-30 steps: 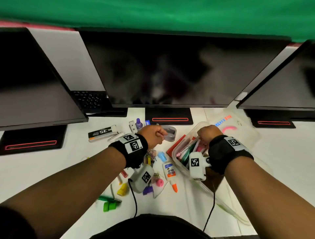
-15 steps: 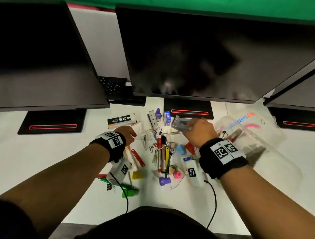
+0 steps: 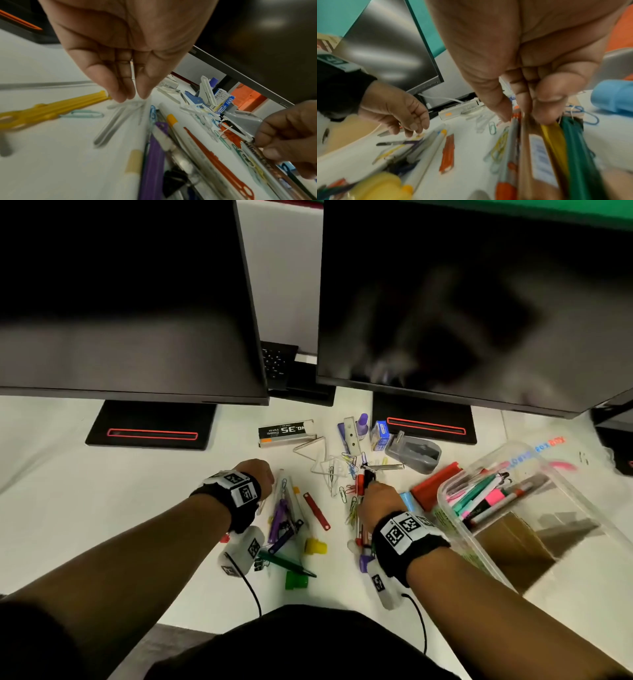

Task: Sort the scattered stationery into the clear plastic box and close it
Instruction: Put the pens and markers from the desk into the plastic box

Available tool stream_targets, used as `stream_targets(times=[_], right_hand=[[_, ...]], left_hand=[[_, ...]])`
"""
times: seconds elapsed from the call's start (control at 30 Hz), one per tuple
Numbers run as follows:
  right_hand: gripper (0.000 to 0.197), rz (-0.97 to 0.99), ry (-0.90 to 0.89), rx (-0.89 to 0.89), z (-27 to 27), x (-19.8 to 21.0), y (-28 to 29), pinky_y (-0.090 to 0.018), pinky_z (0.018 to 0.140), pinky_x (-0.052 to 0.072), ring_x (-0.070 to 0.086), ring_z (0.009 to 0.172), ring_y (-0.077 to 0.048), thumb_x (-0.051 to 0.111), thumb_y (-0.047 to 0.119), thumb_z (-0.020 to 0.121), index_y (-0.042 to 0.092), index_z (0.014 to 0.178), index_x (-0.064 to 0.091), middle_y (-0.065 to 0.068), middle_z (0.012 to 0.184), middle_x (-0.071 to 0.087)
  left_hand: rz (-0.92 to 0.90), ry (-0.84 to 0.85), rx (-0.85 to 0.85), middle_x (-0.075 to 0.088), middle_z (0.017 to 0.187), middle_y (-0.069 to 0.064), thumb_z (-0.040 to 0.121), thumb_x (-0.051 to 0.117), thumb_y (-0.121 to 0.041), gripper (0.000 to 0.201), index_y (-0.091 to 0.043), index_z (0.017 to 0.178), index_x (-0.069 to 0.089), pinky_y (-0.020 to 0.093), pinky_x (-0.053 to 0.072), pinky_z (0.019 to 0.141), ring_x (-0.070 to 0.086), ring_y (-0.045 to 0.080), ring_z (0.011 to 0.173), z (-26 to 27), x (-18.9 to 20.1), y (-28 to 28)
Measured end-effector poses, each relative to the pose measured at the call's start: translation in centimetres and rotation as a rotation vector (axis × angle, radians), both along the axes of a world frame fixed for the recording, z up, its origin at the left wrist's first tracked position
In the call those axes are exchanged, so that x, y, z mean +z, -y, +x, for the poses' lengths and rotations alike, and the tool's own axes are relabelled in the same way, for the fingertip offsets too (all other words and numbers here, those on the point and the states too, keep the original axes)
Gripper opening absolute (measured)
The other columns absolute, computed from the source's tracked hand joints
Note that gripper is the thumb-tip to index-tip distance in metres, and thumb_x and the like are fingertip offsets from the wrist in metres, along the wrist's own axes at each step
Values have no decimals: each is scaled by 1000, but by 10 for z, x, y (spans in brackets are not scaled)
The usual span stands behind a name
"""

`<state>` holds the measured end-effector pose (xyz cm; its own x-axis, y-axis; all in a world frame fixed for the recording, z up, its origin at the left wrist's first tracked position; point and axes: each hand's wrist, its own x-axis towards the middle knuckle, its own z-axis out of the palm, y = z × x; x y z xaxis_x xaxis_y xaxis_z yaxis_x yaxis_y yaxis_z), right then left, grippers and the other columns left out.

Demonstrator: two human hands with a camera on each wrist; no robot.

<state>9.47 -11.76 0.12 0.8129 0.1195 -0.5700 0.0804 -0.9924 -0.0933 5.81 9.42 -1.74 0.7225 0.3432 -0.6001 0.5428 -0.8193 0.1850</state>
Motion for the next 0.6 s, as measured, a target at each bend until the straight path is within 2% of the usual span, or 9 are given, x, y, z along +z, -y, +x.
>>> stream_targets(times=[0.17, 0.3, 0.37, 0.43, 0.6], right_hand=[[39, -24, 2, -26, -3, -14, -6, -34, 96, 45, 52, 122, -28, 49, 20, 94, 0, 127, 41, -16, 131, 53], [41, -14, 22, -10, -6, -17, -9, -37, 98, 44, 49, 124, -32, 48, 19, 91, 1, 127, 41, -18, 134, 47], [48, -53, 20, 10, -7, -17, -8, -41, 103, 40, 40, 129, -35, 47, 20, 90, 1, 132, 36, -20, 140, 36], [53, -81, 10, 25, -7, -18, -6, -44, 105, 38, 35, 132, -36, 48, 21, 89, 3, 136, 30, -21, 143, 30], [52, -41, -19, 54, -8, -19, 2, -47, 95, 46, 50, 121, -34, 52, 10, 83, 13, 131, 31, -16, 134, 44]], left_hand=[[24, -32, -28, 64, 120, 10, 88, 56, -21, 28, -9, 111, 64, 34, 49, 94, 58, 28, 113, 0, -7, -5], [24, -26, -86, 69, 106, 12, 84, 57, -38, 35, -8, 100, 67, 32, 49, 79, 63, 30, 100, 2, -14, 3], [33, 11, -99, 68, 103, 12, 85, 55, -37, 34, -7, 98, 64, 29, 45, 71, 63, 30, 97, 2, -19, 8], [50, 40, -110, 66, 104, 12, 87, 52, -37, 32, -8, 97, 61, 28, 43, 69, 63, 30, 96, 1, -24, 11], [70, 49, -173, 63, 108, 11, 83, 59, -40, 37, -8, 103, 58, 30, 45, 74, 62, 29, 99, 3, -25, 16]])
